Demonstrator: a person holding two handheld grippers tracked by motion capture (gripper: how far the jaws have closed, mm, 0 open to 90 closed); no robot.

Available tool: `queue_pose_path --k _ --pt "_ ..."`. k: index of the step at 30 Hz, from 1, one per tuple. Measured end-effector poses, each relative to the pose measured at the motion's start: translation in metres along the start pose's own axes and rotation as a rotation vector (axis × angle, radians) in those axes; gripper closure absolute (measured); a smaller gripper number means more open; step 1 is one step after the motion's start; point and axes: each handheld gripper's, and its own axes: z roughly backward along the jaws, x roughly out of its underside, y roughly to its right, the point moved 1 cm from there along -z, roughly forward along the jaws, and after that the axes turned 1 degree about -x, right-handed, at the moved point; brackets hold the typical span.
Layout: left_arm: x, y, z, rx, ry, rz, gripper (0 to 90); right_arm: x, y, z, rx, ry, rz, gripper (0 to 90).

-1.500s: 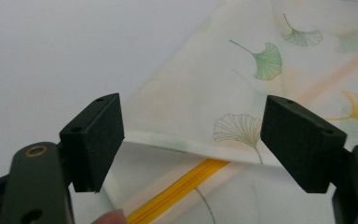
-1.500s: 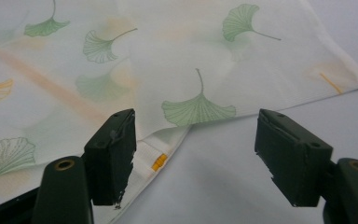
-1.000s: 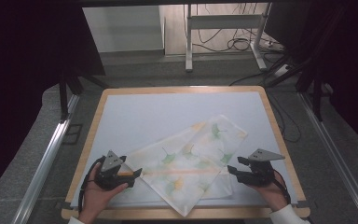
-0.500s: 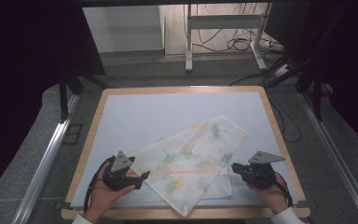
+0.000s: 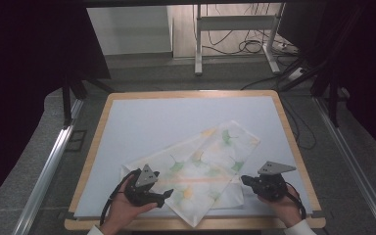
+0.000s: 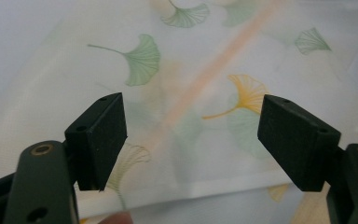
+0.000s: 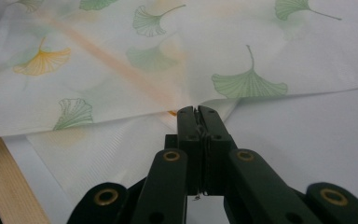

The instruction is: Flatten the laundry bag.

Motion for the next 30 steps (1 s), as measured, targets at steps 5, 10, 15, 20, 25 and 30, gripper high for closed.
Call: queue_pose_path --k 5,10,15,20,25,30 --pt "-0.001 0.010 -0.004 0.040 -0.002 -0.033 27.4 -0.003 -0.005 -0.006 -0.018 -0.006 0.006 87.5" --pt "-0.004 0.021 -0.010 0.085 -0.008 -0.076 28.3 -0.004 -0.011 -0.015 -0.037 -0.031 0.017 87.5" --pt "-0.006 0.033 -0.018 0.140 -0.029 -0.116 27.8 -0.001 -0.014 -0.014 -0.038 -0.044 0.021 87.4" --pt "-0.007 0.052 -0.028 0.209 -0.052 -0.159 23.4 0.002 -0.012 -0.013 -0.033 -0.048 0.007 87.2" --pt "-0.005 0.074 -0.042 0.260 -0.114 -0.238 12.8 0.005 -0.012 -0.012 -0.029 -0.052 0.002 86.6" --pt "-0.002 0.082 -0.048 0.249 -0.142 -0.289 9.5 0.005 -0.012 -0.012 -0.028 -0.059 -0.003 86.0"
